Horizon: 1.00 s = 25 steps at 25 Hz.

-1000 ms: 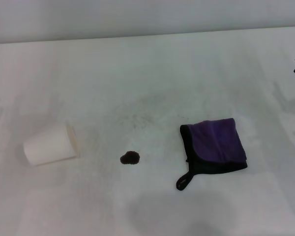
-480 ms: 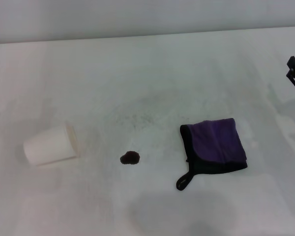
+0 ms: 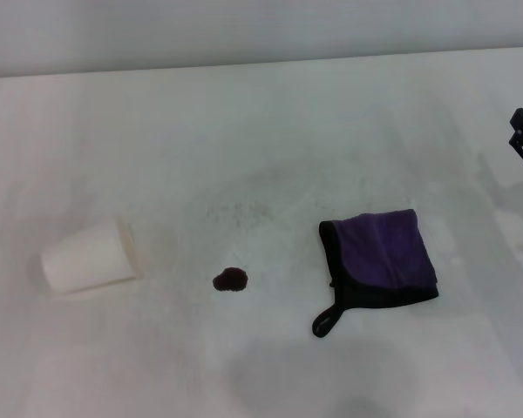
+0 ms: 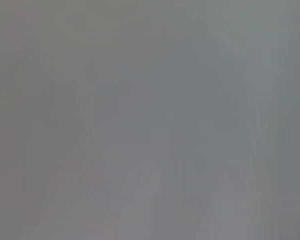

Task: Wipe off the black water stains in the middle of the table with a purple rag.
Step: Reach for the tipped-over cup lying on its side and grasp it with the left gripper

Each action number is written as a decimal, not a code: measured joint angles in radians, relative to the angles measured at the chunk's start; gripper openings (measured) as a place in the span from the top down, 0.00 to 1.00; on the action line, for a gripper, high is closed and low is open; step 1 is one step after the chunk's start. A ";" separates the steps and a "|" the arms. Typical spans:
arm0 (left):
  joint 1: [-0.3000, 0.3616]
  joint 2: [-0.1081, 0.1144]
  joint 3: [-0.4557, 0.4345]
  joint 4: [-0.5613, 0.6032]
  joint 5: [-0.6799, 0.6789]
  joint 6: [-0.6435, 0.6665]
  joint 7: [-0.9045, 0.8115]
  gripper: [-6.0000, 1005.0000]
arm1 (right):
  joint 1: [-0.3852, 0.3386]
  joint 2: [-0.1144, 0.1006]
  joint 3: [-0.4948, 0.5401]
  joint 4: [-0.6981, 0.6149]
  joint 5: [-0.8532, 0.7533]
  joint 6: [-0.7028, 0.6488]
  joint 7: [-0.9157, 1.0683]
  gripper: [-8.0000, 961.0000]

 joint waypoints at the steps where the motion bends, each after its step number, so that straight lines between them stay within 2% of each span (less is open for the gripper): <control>1: 0.000 0.000 0.000 0.000 0.000 0.000 0.000 0.11 | -0.001 0.000 0.000 0.000 0.000 0.000 0.000 0.11; 25: -0.010 0.000 0.000 0.006 0.000 0.000 0.000 0.11 | -0.002 -0.002 0.000 0.004 0.000 -0.004 0.000 0.11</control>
